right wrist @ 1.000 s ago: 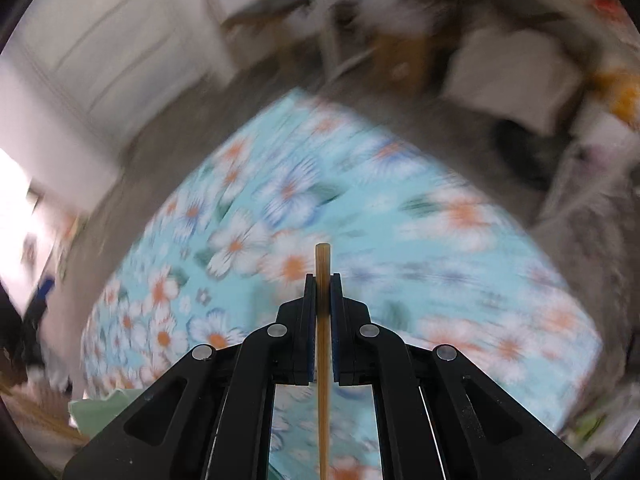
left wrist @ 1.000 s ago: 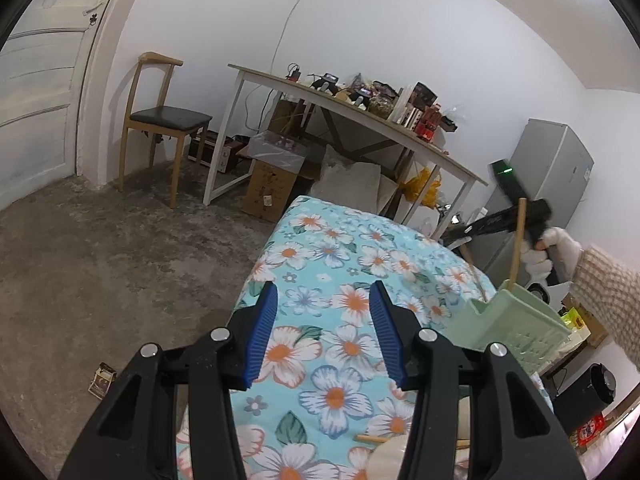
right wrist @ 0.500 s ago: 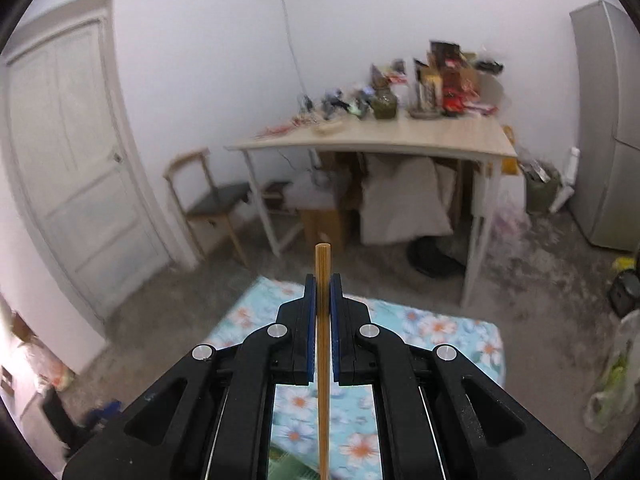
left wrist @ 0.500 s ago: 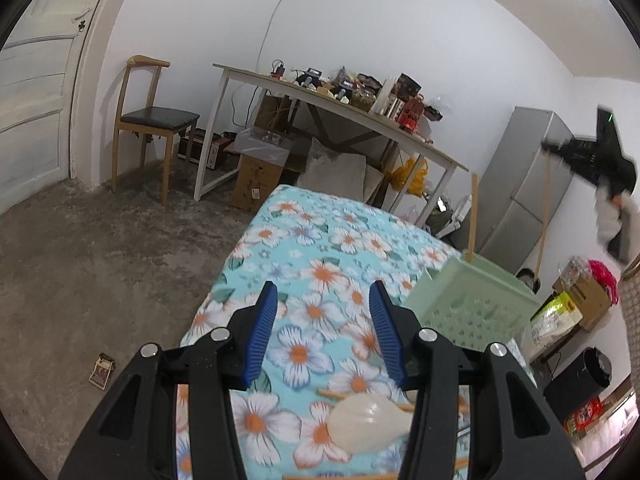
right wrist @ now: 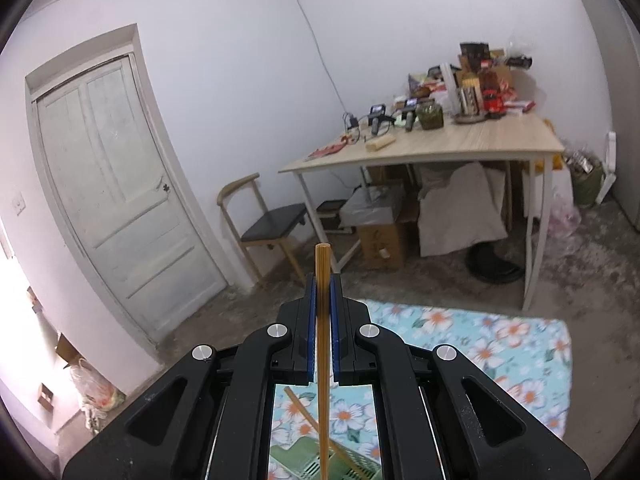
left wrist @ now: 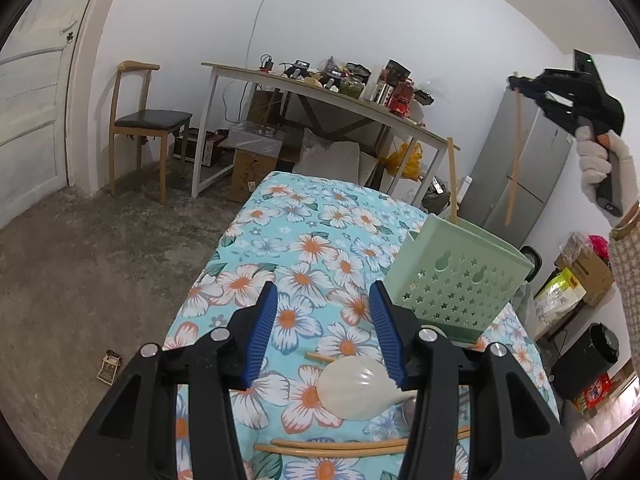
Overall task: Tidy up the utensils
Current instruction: 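Lower the chopstick into the basket and open the right tool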
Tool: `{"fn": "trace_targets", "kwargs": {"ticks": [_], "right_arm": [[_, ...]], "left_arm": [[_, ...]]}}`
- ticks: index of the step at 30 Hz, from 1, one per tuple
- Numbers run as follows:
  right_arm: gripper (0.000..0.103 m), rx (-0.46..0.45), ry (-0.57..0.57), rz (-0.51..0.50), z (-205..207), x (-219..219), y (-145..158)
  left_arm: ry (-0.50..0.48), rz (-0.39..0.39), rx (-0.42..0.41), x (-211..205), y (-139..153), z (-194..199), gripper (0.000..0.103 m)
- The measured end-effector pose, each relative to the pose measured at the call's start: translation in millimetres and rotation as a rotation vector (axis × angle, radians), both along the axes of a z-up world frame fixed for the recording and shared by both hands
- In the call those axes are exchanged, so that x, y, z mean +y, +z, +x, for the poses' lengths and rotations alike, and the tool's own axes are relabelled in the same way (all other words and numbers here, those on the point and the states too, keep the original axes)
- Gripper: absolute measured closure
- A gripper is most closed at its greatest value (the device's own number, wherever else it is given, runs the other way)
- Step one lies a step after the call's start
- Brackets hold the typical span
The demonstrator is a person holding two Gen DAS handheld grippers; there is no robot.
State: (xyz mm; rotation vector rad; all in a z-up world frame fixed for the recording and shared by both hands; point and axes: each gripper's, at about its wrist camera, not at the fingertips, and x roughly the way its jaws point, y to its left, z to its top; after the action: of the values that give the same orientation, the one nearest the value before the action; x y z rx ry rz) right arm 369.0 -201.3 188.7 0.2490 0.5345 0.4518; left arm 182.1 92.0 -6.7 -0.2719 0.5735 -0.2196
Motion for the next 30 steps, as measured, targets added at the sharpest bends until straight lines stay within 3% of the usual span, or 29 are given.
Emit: {"fn": "trace_targets", "kwargs": {"ticks": [12,15,18,26,30], "right_arm": [[0.098,0.067,0.001,-0.089,-8,23,-47],[0.094,0.083,0.004,-0.107,-14,26,-57],[0.079,0.091,-0.002,-0.116,-22,26,-63],[0.070,0.038,-0.058,-0.046,-65,1,-48],[0.051,-0.031,-0.098,-0.044,-115,-11,-41]], "left_arm": [[-0.001,-0.009,0.004,9,-4,-1,0.057],[0.001,-0.018,0.008,12,-4,-2,0.057],[0.000,-0.024,0.008,12,-3,-5,0.057],[-0.012,-0.031,-0.008,11,6,-14,0.057],[-0.030,-0.029,-0.006,9,9,-19,0.057]]}}
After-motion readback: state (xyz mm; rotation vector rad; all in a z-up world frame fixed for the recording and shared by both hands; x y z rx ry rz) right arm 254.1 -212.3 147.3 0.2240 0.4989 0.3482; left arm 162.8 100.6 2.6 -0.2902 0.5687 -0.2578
